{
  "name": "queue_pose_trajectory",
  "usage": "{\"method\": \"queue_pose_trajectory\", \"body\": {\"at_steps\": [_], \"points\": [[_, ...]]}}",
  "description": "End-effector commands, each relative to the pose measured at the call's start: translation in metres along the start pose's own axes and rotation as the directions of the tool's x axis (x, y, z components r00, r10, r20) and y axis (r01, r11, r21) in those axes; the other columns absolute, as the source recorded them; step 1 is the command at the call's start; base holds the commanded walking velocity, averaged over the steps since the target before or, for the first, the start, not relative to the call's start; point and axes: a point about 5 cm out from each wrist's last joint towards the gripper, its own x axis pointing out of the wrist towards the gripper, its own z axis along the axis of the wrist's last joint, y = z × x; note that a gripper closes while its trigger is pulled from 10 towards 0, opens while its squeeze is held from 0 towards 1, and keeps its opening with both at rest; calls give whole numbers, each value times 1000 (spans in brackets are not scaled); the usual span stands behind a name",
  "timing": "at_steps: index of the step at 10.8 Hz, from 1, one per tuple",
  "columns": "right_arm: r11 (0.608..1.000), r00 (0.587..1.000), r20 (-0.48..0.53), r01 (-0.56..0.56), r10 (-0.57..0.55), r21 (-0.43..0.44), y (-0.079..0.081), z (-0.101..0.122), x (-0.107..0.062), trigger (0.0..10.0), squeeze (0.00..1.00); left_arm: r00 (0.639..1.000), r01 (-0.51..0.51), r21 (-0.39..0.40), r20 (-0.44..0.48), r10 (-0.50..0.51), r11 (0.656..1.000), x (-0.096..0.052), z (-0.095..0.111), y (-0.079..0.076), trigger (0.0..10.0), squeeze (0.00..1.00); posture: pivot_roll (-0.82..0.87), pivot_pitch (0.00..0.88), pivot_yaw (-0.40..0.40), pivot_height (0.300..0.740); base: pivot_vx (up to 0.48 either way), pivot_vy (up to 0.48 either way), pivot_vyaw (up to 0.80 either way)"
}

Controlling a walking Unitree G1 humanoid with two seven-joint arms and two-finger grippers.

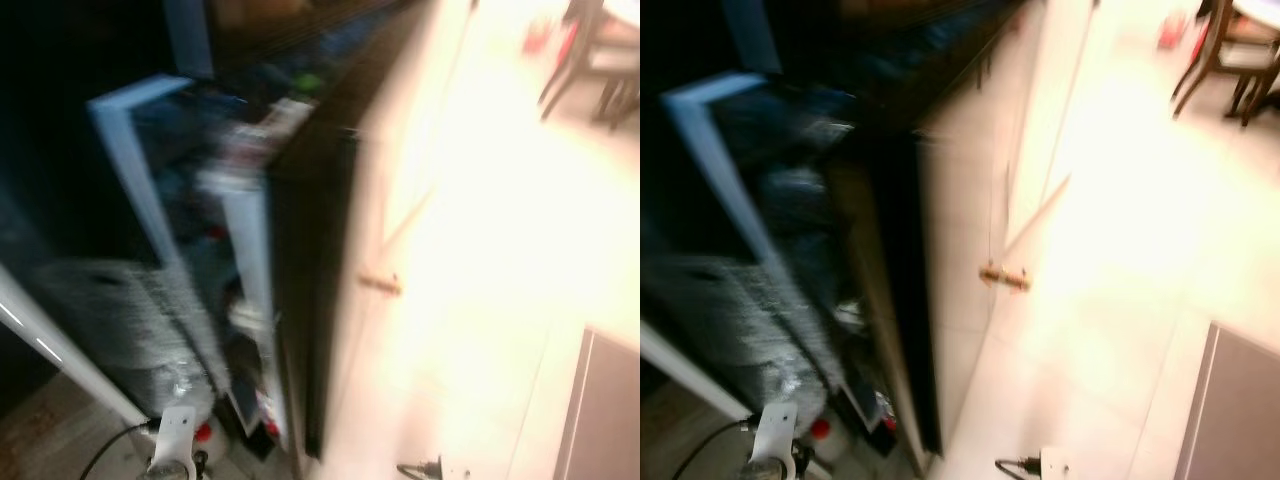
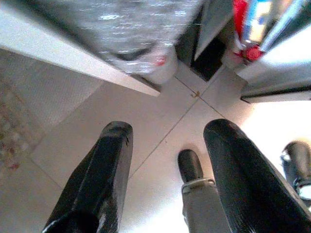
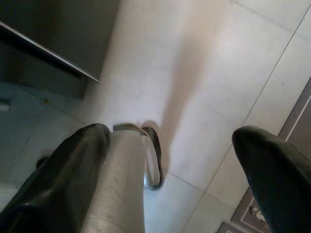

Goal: Restocking fridge

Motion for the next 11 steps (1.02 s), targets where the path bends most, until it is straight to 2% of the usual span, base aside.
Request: {"method": "queue_pose_trajectory", "body": {"at_steps": [1, 3, 6, 11], "points": [[1000, 1000, -15, 3, -3, 17, 2, -8, -2, 10000, 0, 1000, -13, -6, -23, 13, 1000, 0, -5, 3, 10000, 0, -190, 19, 38, 740, 0, 0, 0], [1000, 1000, 25, 17, -18, 17, 2, -4, -2, 10000, 0, 1000, -15, -5, -21, 15, 1000, 0, -5, 3, 10000, 0, -190, 20, 38, 740, 0, 0, 0], [998, 987, 151, 55, -59, 29, 0, 6, -4, 10000, 0, 1000, -24, -8, -18, 24, 1000, 0, -4, 4, 10000, 0, -193, 21, 39, 740, 0, 0, 0], [998, 977, 207, 57, -57, 9, 1, 11, -5, 10000, 0, 1000, -24, -15, -17, 24, 1000, 0, -4, 4, 10000, 0, -193, 20, 39, 740, 0, 0, 0]]}}
